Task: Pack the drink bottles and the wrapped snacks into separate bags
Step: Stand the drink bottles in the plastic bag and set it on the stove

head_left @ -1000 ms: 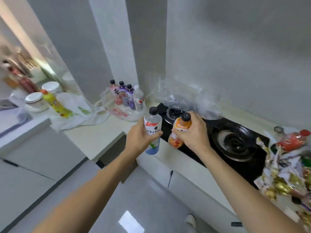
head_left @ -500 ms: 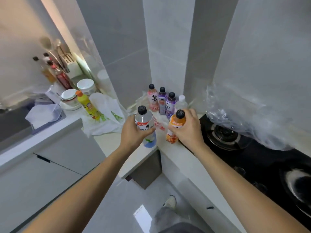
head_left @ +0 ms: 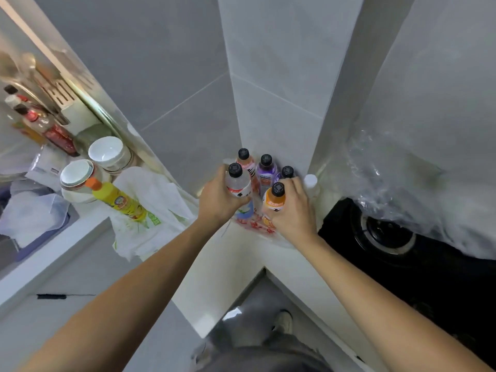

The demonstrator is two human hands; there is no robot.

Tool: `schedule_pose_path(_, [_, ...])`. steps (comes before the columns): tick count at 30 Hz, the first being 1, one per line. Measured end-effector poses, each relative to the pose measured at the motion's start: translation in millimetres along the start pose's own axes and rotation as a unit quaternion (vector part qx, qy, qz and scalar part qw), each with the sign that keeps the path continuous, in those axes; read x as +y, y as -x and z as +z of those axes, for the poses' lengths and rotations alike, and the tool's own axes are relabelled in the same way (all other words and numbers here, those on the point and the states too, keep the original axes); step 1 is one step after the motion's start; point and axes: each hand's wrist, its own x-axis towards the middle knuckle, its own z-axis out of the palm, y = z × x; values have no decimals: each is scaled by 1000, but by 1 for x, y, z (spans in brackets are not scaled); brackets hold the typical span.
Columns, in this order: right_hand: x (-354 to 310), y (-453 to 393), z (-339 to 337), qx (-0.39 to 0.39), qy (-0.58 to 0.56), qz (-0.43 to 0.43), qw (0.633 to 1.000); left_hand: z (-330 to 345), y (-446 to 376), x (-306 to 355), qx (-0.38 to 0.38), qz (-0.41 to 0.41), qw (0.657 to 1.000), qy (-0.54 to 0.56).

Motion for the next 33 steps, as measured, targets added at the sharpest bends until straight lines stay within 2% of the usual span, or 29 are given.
schedule_pose_path(14, [-30,-16,75,23,23,107,994,14,-67,-66,-112,62,992,6])
schedule_pose_path(25, [-43,-30,102,46,25,121,991,8,-89,-91,-163,92,982,-24])
schedule_pose_path(29, [-47,-26,100,48,45,136,988,2,-92,-91,-183,126,974,-28])
schedule_pose_path(33, [-57,-18,87,63,54,145,986,-11,-89,-84,-172,195,965,-33])
